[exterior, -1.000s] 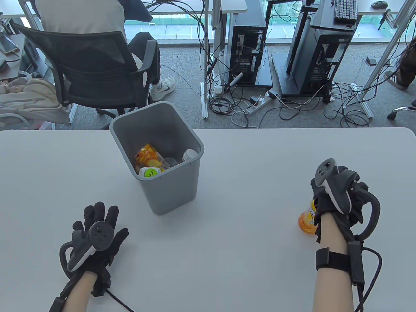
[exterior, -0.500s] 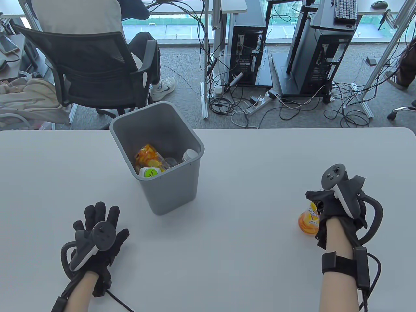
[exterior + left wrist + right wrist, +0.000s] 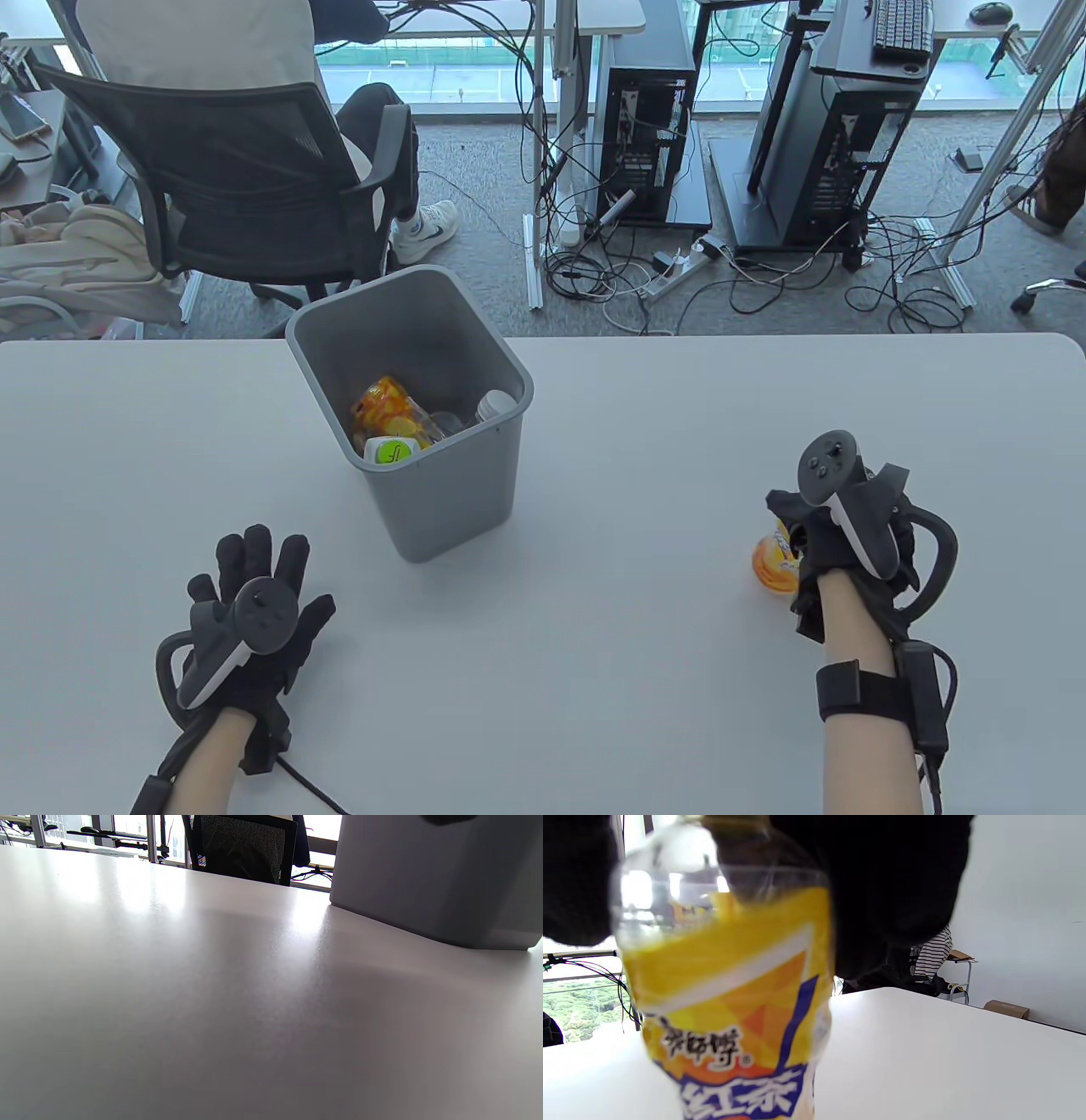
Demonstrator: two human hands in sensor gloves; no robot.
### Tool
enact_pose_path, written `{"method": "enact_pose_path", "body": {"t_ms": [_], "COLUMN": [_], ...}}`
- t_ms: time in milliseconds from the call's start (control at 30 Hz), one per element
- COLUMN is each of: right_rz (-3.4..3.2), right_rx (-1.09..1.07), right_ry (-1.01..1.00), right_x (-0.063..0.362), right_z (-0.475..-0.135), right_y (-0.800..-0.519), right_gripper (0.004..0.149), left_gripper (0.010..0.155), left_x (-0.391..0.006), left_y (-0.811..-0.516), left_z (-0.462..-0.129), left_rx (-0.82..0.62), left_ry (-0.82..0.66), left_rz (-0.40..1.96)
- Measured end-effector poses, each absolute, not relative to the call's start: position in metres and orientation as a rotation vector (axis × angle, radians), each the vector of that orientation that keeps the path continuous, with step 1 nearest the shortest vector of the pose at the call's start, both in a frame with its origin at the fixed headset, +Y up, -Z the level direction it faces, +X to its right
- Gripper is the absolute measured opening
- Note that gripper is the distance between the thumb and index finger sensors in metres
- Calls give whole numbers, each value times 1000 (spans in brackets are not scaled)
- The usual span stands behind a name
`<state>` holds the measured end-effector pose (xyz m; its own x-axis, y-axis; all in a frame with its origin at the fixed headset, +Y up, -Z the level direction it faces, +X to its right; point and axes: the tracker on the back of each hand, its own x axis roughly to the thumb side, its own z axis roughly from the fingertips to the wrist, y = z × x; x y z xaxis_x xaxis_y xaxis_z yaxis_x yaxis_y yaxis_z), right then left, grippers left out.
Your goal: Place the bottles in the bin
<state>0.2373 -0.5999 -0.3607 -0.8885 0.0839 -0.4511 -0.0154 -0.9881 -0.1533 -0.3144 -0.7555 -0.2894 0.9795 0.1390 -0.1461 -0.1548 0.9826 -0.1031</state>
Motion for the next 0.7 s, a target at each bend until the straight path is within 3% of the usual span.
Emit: {"method": "enact_pose_path", "body": {"t_ms": [467, 700], "right_rz": [2702, 2590], "right_rx": [-250, -105], "right_ry": [-975, -1017], "right_x": [128, 73], "right_z": [-348, -344], "right_y": [-506, -486], "right_gripper": [77, 77], "left_gripper": [79, 80], "left_x": [-320, -321], "left_y": [-753, -752], "left_z": [-288, -287], "left_rx": [-96, -89], "left_ry": [150, 144], "left_rz": [186, 198]}}
